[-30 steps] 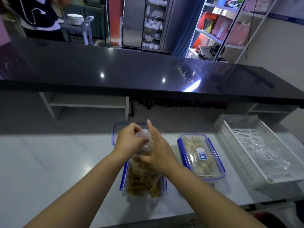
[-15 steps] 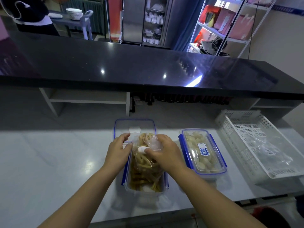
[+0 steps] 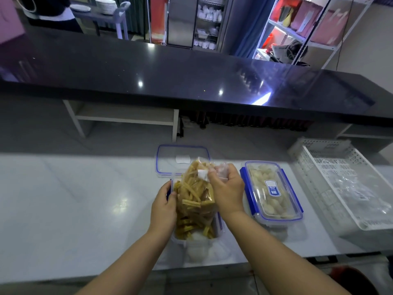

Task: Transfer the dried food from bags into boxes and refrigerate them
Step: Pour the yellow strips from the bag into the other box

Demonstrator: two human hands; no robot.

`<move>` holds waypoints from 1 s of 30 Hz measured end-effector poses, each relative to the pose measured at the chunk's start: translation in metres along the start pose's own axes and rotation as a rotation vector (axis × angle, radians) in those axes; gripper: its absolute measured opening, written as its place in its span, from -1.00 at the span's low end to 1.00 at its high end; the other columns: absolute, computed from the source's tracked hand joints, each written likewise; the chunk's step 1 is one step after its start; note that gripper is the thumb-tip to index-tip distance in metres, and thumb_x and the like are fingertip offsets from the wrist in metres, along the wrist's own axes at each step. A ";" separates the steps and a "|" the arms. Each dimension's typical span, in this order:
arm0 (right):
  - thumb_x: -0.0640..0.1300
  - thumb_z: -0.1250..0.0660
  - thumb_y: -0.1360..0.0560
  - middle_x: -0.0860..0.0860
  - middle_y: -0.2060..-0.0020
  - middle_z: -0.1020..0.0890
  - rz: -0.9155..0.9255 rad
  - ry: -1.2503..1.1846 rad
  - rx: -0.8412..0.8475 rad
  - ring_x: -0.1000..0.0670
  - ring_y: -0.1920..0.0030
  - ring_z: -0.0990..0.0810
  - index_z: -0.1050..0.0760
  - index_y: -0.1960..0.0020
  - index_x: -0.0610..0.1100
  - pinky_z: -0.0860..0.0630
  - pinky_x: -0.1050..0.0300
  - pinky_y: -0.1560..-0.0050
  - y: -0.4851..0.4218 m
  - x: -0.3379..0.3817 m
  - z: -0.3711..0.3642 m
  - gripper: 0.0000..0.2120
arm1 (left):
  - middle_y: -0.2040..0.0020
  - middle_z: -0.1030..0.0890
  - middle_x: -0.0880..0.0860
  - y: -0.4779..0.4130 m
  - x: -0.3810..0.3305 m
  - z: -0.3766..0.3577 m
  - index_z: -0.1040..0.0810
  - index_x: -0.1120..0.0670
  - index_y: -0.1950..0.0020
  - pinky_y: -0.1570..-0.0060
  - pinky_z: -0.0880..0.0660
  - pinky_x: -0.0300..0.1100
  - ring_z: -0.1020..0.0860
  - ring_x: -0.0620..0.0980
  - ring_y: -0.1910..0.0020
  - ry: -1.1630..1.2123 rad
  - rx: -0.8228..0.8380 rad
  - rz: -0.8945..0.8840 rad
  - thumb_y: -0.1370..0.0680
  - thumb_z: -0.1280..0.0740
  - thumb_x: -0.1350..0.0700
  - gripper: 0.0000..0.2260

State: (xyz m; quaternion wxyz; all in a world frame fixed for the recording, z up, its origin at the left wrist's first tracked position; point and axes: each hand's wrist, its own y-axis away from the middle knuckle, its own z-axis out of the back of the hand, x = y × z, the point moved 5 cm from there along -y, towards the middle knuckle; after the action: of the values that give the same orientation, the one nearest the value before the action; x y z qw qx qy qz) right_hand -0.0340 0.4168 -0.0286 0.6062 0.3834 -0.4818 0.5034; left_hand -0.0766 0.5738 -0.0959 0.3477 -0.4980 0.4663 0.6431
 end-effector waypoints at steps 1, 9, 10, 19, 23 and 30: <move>-0.16 -0.36 -0.51 0.05 0.37 -0.47 0.004 -0.030 -0.022 0.17 0.41 -0.42 -0.41 0.23 -0.12 -0.45 0.32 0.42 -0.002 0.003 -0.002 -0.82 | -0.18 -0.52 -0.08 0.002 0.001 0.001 -0.42 -0.03 -0.34 -0.16 -0.47 -0.14 -0.48 -0.07 -0.17 0.016 -0.022 0.000 -0.63 -0.11 0.15 -0.70; -0.21 -0.33 -0.48 0.12 -0.03 -0.50 0.138 0.280 0.027 0.09 0.06 -0.53 -0.45 -0.19 0.10 -0.58 0.11 0.10 0.002 0.001 -0.004 -0.65 | -0.34 -0.44 -0.05 -0.005 0.003 0.004 -0.36 -0.04 -0.40 -0.32 -0.39 -0.03 -0.41 -0.04 -0.31 0.072 -0.055 0.008 -0.64 -0.07 0.13 -0.66; -0.23 -0.31 -0.49 0.12 -0.11 -0.48 0.160 0.291 0.063 0.11 -0.02 -0.51 -0.46 -0.24 0.11 -0.58 0.10 0.00 0.002 0.002 -0.005 -0.61 | -0.34 -0.42 -0.09 -0.006 0.000 0.005 -0.36 -0.07 -0.40 -0.35 -0.36 0.00 -0.38 -0.06 -0.34 0.070 -0.041 -0.023 -0.64 -0.06 0.11 -0.66; 0.08 -0.35 -0.47 0.15 -0.27 -0.48 0.150 0.460 0.366 0.12 -0.24 -0.45 -0.42 -0.31 0.13 -0.49 0.01 -0.25 0.012 -0.010 -0.012 -0.59 | -0.30 -0.44 -0.20 -0.003 -0.026 0.003 -0.41 -0.23 -0.29 -0.41 -0.28 0.02 -0.34 -0.17 -0.36 -0.146 0.185 -0.285 -0.52 -0.08 0.03 -0.62; 0.06 -0.39 -0.43 0.14 -0.28 -0.47 0.280 0.508 0.394 0.15 -0.26 -0.41 -0.43 -0.30 0.11 -0.45 0.11 -0.26 0.036 -0.013 0.001 -0.55 | -0.25 -0.52 -0.20 0.019 -0.014 0.009 -0.49 -0.14 -0.28 -0.31 -0.40 -0.05 -0.43 -0.24 -0.27 -0.221 0.233 -0.364 -0.50 -0.16 0.04 -0.64; 0.26 -0.30 -0.34 0.11 -0.32 -0.43 0.463 0.635 0.453 0.12 -0.30 -0.35 -0.38 -0.35 0.10 -0.36 0.08 -0.29 0.056 -0.022 0.007 -0.39 | -0.31 -0.44 -0.22 0.039 0.003 0.018 -0.35 -0.20 -0.33 -0.27 -0.36 -0.29 -0.37 -0.30 -0.31 -0.467 0.260 -0.568 -0.46 -0.24 -0.18 -0.56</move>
State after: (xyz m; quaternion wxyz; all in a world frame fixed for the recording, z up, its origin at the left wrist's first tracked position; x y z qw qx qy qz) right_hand -0.0911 0.4161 -0.0496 0.4961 0.2150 -0.2226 0.8113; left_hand -0.1188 0.5786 -0.0875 0.6689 -0.3992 0.2956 0.5530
